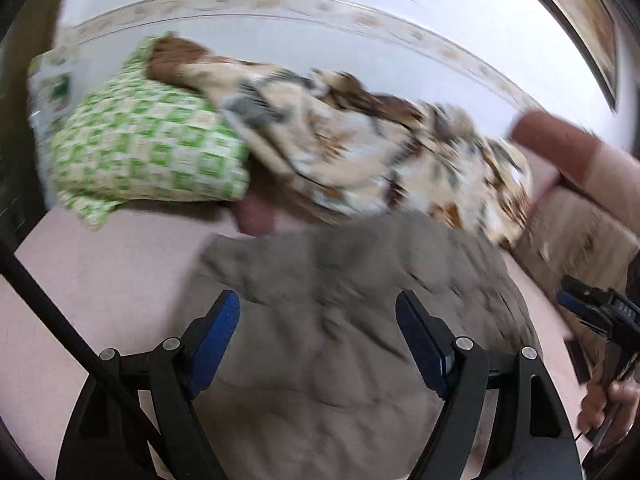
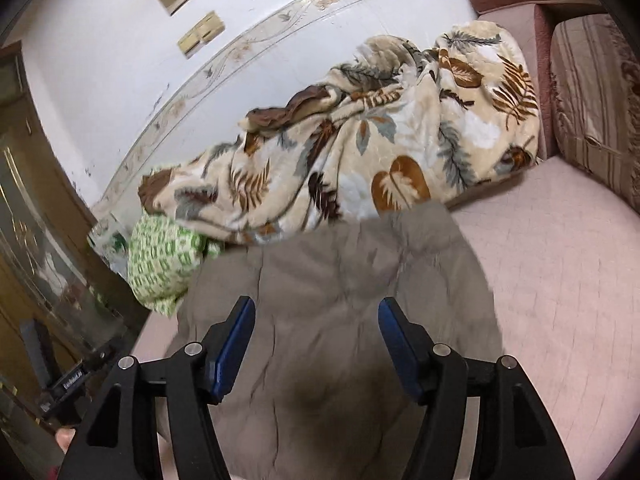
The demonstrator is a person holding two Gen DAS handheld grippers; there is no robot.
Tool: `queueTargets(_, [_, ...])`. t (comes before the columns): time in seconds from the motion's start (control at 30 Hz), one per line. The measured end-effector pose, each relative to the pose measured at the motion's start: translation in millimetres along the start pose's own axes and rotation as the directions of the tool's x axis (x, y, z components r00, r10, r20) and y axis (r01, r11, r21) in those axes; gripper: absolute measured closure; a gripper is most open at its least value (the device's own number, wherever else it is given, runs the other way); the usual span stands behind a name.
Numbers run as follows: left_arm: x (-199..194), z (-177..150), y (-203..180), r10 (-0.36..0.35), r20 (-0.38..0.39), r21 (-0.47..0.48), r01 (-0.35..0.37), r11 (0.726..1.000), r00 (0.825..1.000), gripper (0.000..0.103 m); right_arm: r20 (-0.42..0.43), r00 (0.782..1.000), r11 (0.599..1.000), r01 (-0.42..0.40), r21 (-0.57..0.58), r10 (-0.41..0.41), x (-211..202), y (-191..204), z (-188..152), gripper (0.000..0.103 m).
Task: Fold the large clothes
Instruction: 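Open both grippers and press the folded jacket flat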
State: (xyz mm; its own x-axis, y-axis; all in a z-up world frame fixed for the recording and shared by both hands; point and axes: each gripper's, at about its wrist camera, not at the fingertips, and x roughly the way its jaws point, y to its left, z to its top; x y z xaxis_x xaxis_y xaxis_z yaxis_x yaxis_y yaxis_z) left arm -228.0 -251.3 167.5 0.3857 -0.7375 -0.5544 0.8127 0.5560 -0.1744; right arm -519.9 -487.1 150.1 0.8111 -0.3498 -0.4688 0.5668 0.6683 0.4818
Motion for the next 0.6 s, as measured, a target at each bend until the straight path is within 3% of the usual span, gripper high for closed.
queueTargets(0.13, [39, -14, -43, 0.009, -0.070, 0.071, -0.004, 0.997, 0.998, 0.023, -0.063, 0.992, 0.992, 0.110, -0.059, -0.114, 29, 15, -32, 0.034])
queueTargets(0.23, [79, -17, -55, 0.032, -0.151, 0.090, -0.018, 0.996, 0.988, 0.023, -0.078, 0.988, 0.988, 0.125, -0.089, -0.132, 48, 16, -44, 0.034])
queueTargets(0.3, [106, -17, -54, 0.070, -0.207, 0.089, -0.052, 0.995, 0.976, 0.023, -0.114, 0.980, 0.984, 0.155, -0.090, -0.165, 67, 8, -49, 0.034])
queueTargets(0.37, [140, -18, -46, 0.103, -0.293, 0.077, -0.083, 0.994, 0.951, 0.022, -0.142, 0.973, 0.981, 0.173, -0.085, -0.183, 80, 1, -52, 0.034])
queueTargets(0.5, [175, -23, -40, 0.148, -0.355, 0.070, -0.131, 0.989, 0.923, 0.010, -0.182, 0.963, 0.980, 0.187, -0.072, -0.197, 93, -11, -53, 0.034])
queueTargets(0.6, [181, -24, -40, 0.170, -0.374, 0.072, -0.154, 0.985, 0.912, 0.008, -0.194, 0.959, 0.978, 0.197, -0.074, -0.208, 95, -13, -54, 0.034])
